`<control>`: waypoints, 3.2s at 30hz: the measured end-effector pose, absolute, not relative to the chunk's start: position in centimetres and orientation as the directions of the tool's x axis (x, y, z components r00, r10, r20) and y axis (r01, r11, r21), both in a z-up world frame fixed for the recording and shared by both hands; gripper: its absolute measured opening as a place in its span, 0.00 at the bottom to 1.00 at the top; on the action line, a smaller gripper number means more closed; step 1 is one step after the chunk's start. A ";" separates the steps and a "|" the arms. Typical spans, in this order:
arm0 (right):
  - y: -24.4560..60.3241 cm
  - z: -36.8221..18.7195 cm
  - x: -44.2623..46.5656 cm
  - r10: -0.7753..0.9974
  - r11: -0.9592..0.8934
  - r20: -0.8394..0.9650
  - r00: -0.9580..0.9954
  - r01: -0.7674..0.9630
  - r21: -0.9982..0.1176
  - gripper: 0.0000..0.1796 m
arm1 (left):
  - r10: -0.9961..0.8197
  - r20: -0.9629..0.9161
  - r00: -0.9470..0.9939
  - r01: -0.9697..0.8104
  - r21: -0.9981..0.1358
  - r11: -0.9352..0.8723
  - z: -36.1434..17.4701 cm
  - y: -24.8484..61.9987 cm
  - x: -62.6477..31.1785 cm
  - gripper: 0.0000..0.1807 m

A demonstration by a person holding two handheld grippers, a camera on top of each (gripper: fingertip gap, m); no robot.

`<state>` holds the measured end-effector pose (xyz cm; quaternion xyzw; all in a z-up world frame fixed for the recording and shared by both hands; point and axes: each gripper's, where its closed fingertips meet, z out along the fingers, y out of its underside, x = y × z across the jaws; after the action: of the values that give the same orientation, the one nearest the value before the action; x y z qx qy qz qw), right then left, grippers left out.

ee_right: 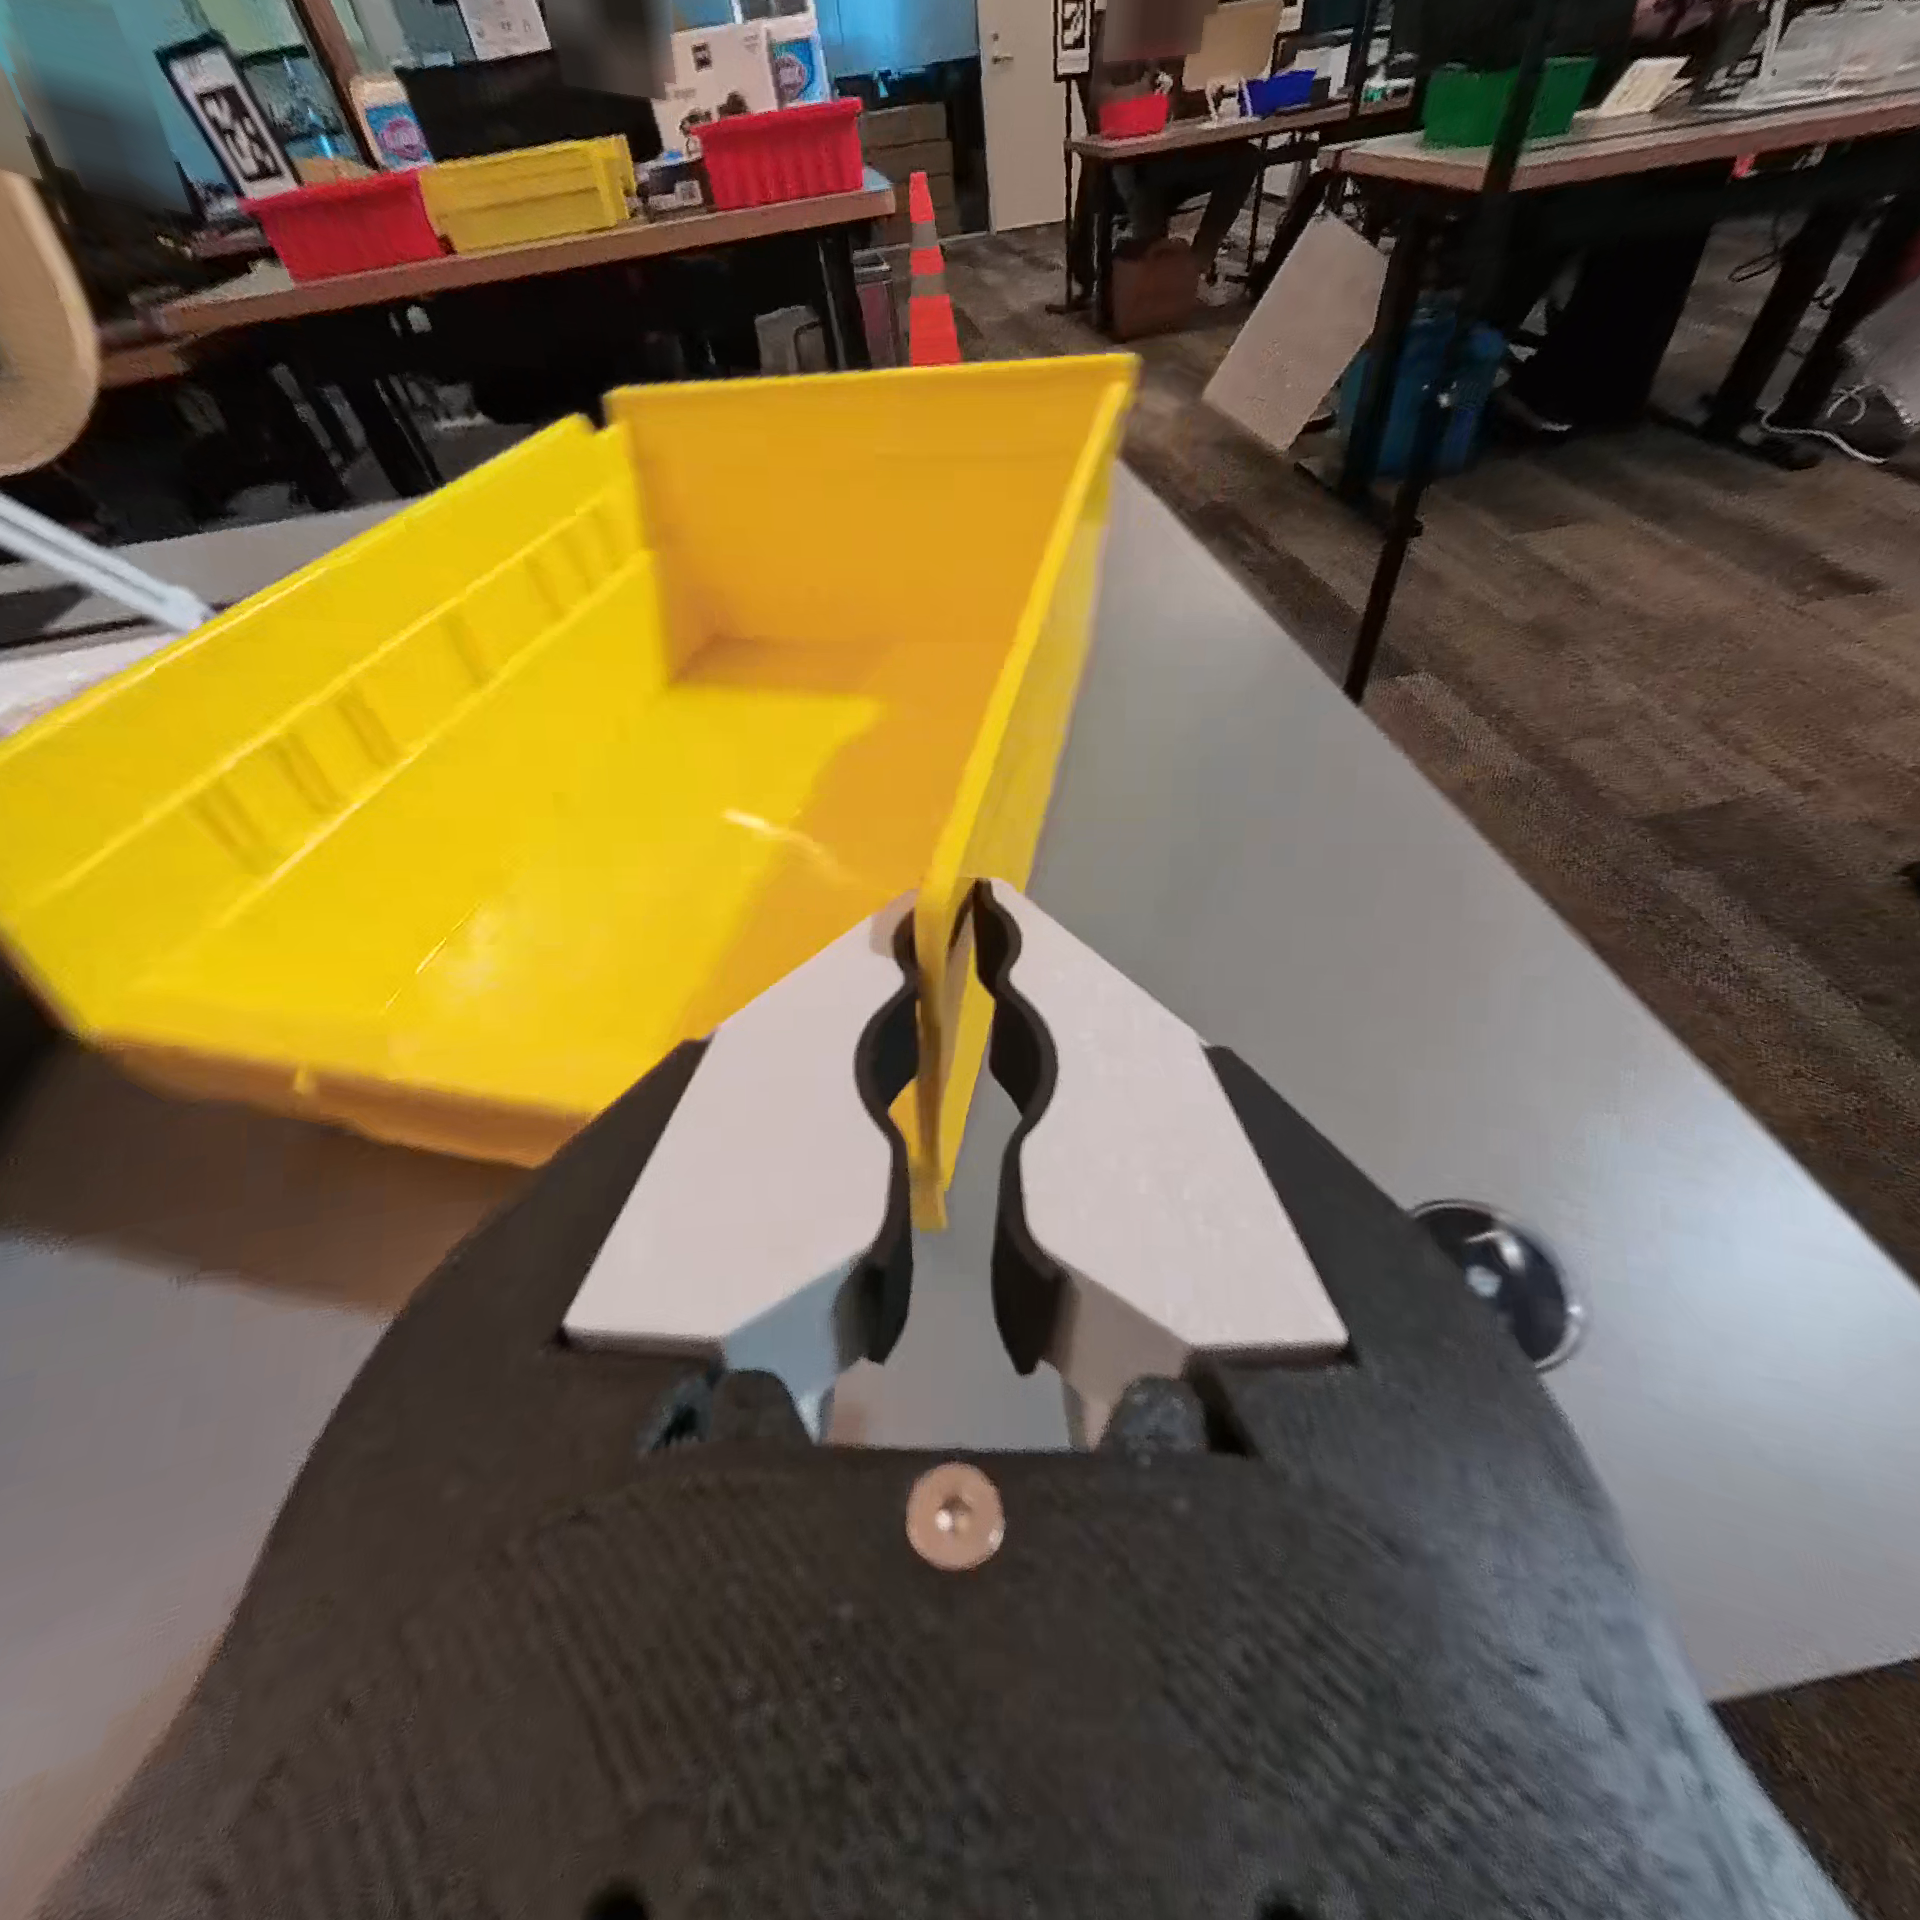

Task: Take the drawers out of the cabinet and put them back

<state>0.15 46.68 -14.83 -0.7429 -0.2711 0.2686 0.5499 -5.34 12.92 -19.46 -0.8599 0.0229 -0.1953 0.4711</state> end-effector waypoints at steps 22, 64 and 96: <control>54.7 -14.7 5.5 0.615 -0.316 -0.151 0.774 0.066 -0.947 0.18 | -0.127 0.299 0.946 0.180 -0.808 -0.560 -20.6 12.2 -7.3 0.13; 12.9 -6.6 -13.1 0.949 -0.165 -0.146 -0.278 -0.045 -0.985 0.01 | 0.579 -0.280 0.765 0.433 -0.441 -0.786 -16.7 -25.2 -50.5 0.15; 14.5 -7.3 -13.4 0.940 -0.255 -0.244 -0.236 -0.015 -0.967 0.00 | 0.747 -0.314 0.586 0.677 -0.317 -0.664 -17.8 -28.1 -58.7 0.00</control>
<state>-13.39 14.48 -7.31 -0.4859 -0.4763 0.6256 0.3817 -58.69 -28.08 -17.75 -0.8866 -0.4018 0.2139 0.0818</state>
